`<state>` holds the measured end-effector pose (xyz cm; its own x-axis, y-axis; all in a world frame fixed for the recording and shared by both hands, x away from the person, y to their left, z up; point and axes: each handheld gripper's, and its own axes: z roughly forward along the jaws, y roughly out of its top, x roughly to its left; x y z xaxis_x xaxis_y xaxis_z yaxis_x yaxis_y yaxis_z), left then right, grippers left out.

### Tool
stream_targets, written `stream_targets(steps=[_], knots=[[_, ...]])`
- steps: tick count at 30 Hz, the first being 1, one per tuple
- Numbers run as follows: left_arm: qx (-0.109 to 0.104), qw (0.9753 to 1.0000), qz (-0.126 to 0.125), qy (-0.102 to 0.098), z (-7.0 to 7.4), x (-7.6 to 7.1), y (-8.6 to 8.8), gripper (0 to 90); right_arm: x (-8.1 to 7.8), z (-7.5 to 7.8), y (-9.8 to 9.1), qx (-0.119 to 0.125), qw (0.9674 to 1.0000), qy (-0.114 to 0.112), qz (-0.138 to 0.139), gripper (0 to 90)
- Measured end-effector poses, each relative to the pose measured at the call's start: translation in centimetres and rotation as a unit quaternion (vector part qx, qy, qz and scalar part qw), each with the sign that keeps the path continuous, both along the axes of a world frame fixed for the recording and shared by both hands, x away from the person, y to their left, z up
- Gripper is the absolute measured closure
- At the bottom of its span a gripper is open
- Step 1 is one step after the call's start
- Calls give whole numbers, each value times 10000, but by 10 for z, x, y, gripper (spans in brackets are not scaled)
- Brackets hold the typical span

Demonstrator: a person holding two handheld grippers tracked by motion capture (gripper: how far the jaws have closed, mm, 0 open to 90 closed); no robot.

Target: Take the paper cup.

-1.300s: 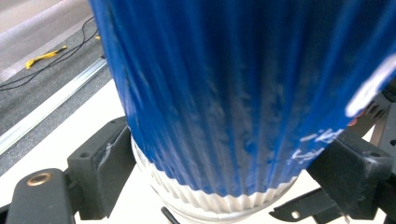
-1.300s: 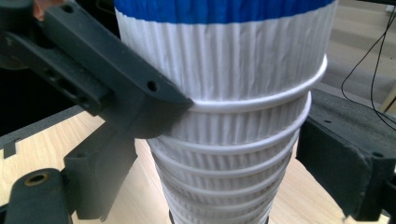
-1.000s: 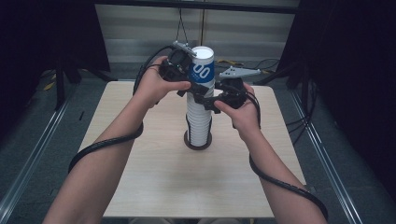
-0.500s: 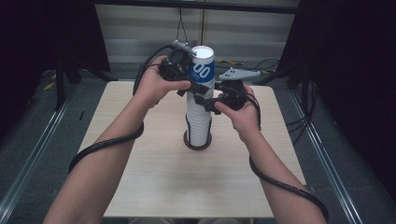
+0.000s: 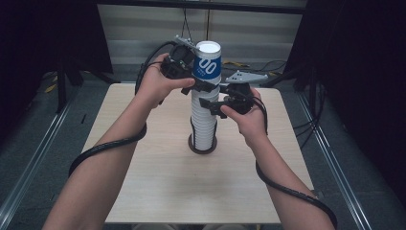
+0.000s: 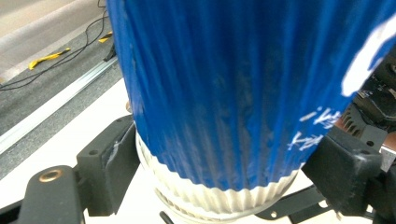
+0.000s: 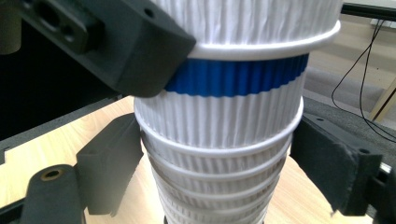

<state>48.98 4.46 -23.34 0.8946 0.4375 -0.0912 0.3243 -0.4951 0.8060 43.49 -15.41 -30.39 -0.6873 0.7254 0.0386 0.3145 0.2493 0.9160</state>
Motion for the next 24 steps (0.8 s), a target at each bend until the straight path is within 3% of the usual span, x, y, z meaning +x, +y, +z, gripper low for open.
stream_targets(steps=[7, 24], knots=[[-264, 9996, 55, -39, 10, -1, 6, 193, 0, -1, 0, -17, 10000, -21, 10, 169], [-296, 9995, 82, -102, 21, -3, 9, 210, -2, 0, -1, -42, 10000, -21, -13, 181]])
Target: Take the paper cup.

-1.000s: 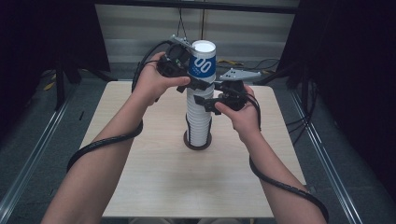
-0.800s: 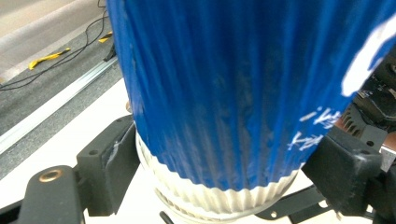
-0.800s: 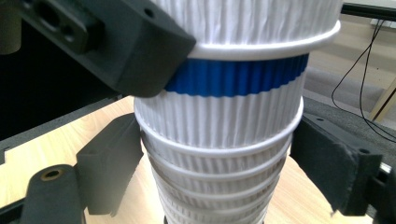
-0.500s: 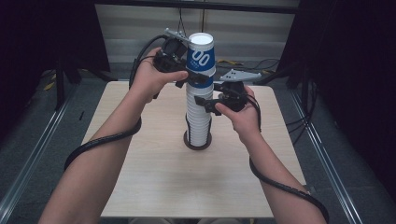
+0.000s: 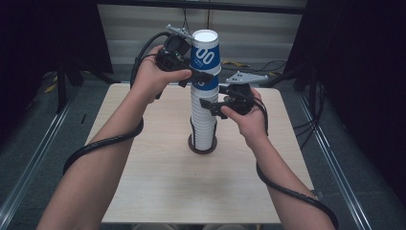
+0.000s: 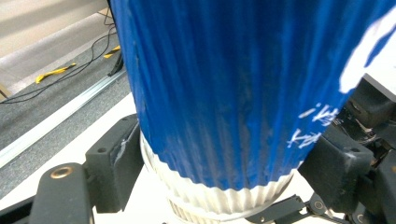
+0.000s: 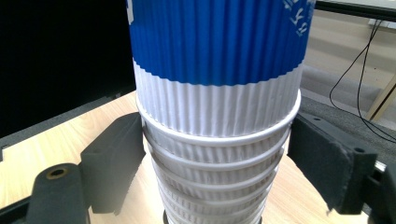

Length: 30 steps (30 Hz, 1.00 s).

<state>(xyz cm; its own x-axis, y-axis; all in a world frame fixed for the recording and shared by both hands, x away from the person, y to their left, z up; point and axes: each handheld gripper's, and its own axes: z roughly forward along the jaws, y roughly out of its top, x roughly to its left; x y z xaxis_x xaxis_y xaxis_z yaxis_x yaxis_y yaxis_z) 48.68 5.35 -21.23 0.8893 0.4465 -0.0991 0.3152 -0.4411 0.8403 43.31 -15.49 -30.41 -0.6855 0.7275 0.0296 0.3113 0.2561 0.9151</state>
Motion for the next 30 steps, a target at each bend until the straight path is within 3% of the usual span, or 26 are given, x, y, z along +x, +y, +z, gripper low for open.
stream_targets(steps=[10, 21, 30], knots=[[51, 10000, 28, -11, 8, -1, 1, 210, -1, 0, 0, -8, 10000, 4, -10, 188], [-117, 9999, 48, -12, 13, -2, 2, 210, -3, 0, -1, -21, 10000, 0, -20, 201], [-104, 9999, 39, -51, 19, -3, 6, 212, -4, 0, -2, -65, 10000, 0, -29, 212]])
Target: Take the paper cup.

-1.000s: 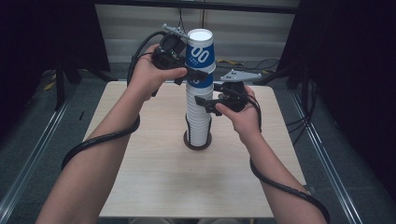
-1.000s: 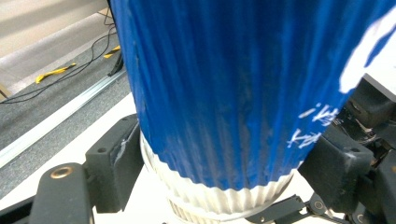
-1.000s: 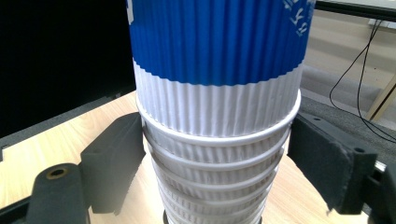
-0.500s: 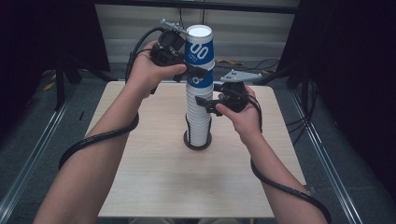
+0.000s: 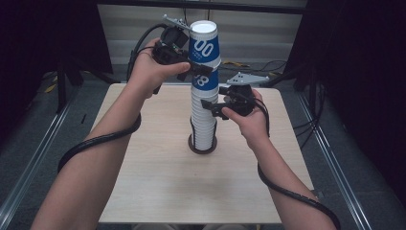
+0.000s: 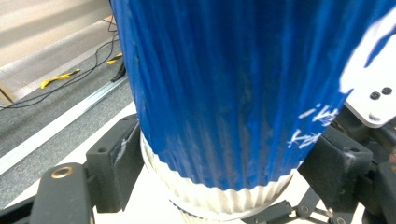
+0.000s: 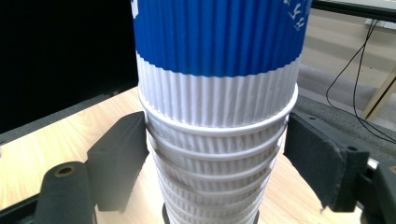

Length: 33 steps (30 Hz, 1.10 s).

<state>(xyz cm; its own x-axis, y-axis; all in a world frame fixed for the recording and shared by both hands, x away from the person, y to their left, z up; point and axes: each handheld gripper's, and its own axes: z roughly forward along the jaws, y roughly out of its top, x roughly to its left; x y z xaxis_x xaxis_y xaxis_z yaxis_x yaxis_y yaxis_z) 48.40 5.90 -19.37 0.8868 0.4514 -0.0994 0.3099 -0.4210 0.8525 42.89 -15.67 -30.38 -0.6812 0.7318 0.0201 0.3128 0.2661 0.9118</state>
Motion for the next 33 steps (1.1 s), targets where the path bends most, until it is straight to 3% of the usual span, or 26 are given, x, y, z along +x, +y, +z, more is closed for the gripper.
stream_targets(steps=[12, 33], knots=[[-120, 9999, 77, -60, 1, -3, 6, 212, -2, -2, 0, -18, 10000, -13, -29, 216], [-135, 9998, 150, -54, 3, -10, 20, 211, -5, -5, 0, -80, 9999, 4, -67, 221]])
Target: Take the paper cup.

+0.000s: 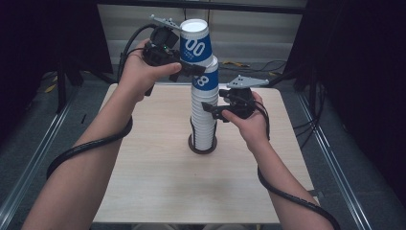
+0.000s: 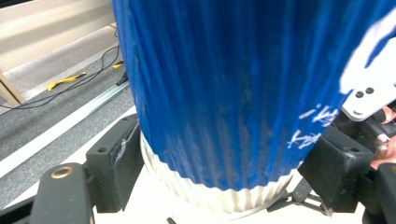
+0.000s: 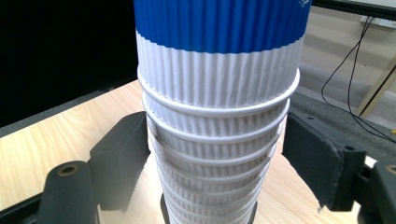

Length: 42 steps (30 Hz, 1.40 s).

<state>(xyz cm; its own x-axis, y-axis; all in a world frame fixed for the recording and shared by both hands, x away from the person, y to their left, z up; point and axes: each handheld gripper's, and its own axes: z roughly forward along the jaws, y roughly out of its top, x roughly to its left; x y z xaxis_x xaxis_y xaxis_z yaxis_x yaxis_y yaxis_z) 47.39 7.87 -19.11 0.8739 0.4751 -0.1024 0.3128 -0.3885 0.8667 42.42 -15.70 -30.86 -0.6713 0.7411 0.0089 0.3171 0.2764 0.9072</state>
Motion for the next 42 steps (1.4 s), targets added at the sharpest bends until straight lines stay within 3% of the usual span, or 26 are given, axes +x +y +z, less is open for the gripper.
stream_targets(steps=[42], knots=[[-113, 9992, 374, 53, -18, -24, 56, 212, -18, -7, -7, -124, 9999, 45, -73, 205]])
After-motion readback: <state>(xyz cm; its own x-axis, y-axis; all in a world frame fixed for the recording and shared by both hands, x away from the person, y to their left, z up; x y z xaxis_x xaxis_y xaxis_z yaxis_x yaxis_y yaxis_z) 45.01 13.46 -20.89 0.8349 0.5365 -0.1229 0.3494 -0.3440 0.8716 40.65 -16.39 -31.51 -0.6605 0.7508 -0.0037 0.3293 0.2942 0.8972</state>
